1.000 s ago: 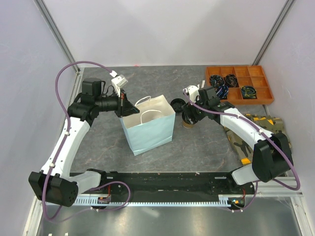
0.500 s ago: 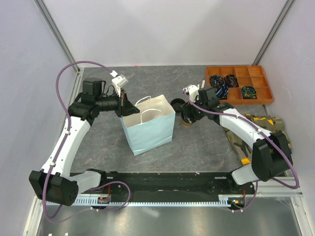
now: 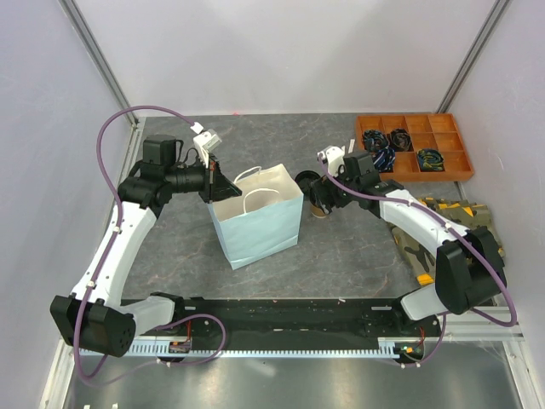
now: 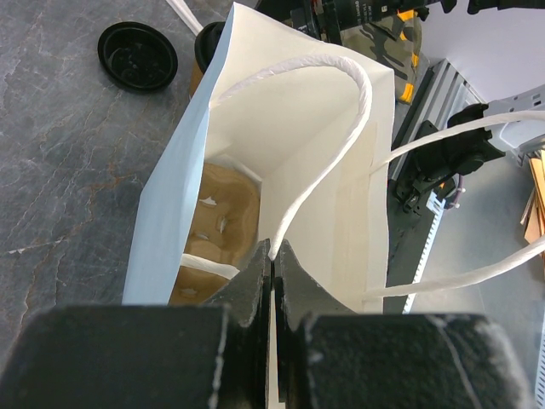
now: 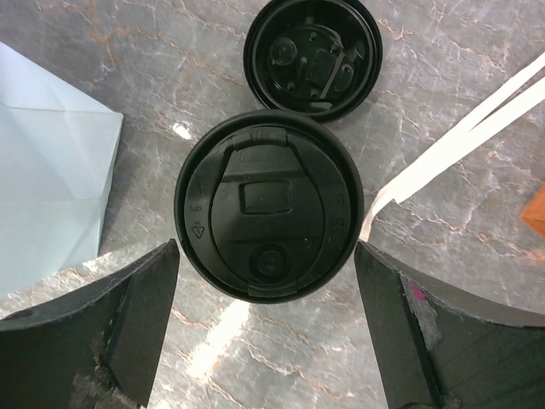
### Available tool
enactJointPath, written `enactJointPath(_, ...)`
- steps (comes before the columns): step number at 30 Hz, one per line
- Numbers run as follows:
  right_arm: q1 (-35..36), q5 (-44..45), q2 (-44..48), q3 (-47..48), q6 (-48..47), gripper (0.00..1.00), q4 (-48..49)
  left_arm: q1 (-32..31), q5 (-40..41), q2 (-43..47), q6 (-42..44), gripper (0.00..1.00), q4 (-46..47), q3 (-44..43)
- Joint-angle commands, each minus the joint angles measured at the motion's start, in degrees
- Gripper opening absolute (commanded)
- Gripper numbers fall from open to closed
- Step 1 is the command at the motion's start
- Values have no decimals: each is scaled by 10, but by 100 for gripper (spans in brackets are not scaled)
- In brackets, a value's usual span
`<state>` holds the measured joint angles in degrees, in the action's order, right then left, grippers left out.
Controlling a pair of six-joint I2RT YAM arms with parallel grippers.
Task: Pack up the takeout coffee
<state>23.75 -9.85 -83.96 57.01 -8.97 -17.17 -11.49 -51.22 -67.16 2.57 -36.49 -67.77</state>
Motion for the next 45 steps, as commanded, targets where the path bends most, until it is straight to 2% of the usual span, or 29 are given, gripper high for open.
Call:
enactJointPath(1, -5, -24, 34, -27, 26, 92, 71, 0, -7, -2, -5, 2, 8, -18)
enactJointPath(9, -12, -32, 35, -48, 41, 92, 136, 0, -9, -13, 2, 2, 1, -32)
enactJointPath(34, -15, -44, 6, -61, 32, 90, 143, 0, -7, -25, 6, 2, -7, -40)
enactJointPath(45, -15, -43, 8, -68, 27, 82, 150, 0, -5, -20, 7, 2, -10, -39)
